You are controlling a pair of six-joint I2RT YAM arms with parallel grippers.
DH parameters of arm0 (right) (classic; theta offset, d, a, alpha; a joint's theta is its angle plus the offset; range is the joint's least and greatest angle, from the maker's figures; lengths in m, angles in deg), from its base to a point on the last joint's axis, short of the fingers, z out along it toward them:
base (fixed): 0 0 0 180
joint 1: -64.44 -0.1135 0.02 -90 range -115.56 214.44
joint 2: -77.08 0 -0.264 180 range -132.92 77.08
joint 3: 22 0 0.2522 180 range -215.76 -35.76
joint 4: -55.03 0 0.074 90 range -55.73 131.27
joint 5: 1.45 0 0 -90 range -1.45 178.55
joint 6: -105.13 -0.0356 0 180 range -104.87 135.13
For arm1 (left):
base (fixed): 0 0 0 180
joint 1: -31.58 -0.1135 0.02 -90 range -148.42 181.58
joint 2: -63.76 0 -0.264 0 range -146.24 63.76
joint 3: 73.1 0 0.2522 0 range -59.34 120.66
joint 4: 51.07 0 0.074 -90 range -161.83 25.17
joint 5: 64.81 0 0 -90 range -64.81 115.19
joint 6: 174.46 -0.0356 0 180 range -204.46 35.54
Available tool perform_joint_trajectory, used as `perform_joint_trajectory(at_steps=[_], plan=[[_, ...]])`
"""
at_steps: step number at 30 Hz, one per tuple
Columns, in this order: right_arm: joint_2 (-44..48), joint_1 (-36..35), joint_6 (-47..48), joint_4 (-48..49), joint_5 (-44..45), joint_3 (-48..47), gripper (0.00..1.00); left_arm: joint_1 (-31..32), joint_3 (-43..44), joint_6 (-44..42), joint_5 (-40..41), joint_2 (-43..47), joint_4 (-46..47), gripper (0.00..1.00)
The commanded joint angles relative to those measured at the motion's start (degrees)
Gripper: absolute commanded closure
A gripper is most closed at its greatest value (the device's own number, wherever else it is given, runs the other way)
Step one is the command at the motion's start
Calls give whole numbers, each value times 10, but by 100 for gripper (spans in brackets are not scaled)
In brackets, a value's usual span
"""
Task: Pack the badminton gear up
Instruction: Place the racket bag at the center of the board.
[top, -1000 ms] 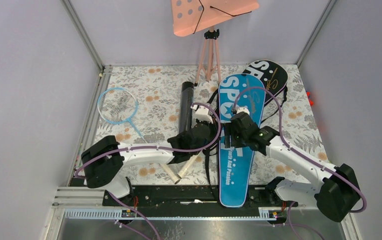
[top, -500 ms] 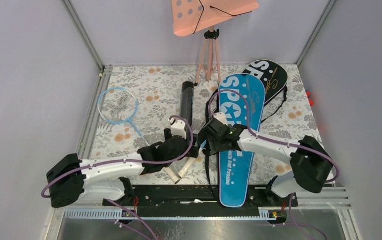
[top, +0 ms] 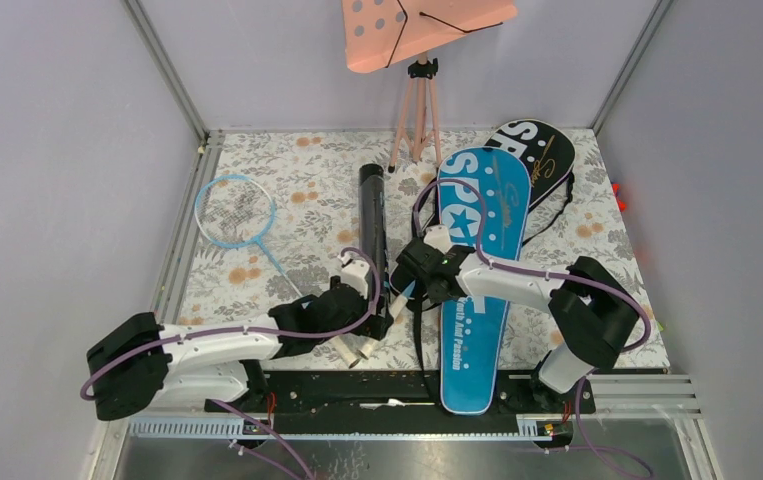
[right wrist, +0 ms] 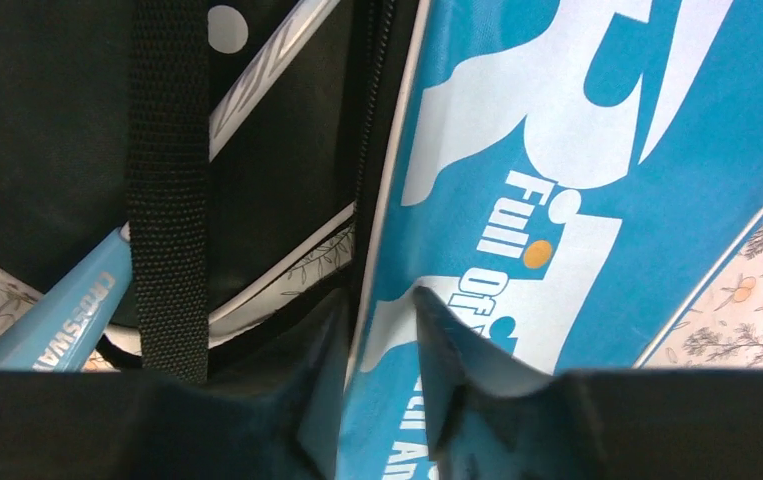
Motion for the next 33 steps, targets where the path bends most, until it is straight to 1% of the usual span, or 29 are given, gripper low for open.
perform_joint_trajectory(at_steps=[1, 3, 4, 5, 11, 15, 17, 20, 21, 22, 25, 26, 27, 29, 33], plan=[[10, -4, -21, -19, 47, -14, 75, 0, 34, -13, -38, -36, 15, 16], [18, -4, -20, -16, 46, -10, 92, 2, 45, -21, -43, -50, 14, 18], [26, -4, -18, -12, 42, -7, 97, 4, 52, -24, -43, -55, 13, 19], [37, -4, -15, -6, 32, -3, 100, 5, 58, -27, -44, -60, 13, 20], [121, -3, 2, 60, -44, 34, 100, 12, 87, -45, -49, -87, 23, 25], [211, -3, 8, 107, -76, 67, 100, 12, 97, -46, -49, -113, 22, 27], [248, -2, 10, 123, -87, 81, 100, 12, 101, -46, -54, -125, 25, 31], [290, 1, 8, 145, -110, 102, 100, 13, 103, -50, -81, -136, 36, 46], [298, 2, 6, 147, -113, 107, 100, 12, 104, -51, -93, -139, 40, 52], [301, 2, 6, 148, -114, 108, 100, 13, 104, -51, -97, -141, 44, 61], [304, 8, -3, 165, -118, 125, 100, 13, 105, -42, -95, -138, 48, 98], [308, 15, -8, 181, -129, 136, 100, 13, 104, -38, -91, -134, 49, 100], [316, 22, -10, 204, -149, 152, 100, 13, 102, -35, -89, -128, 54, 100], [337, 44, -22, 262, -210, 193, 100, 12, 96, -26, -82, -110, 71, 100], [382, 88, -35, 406, -310, 267, 100, 12, 82, -18, -50, -37, 82, 100]])
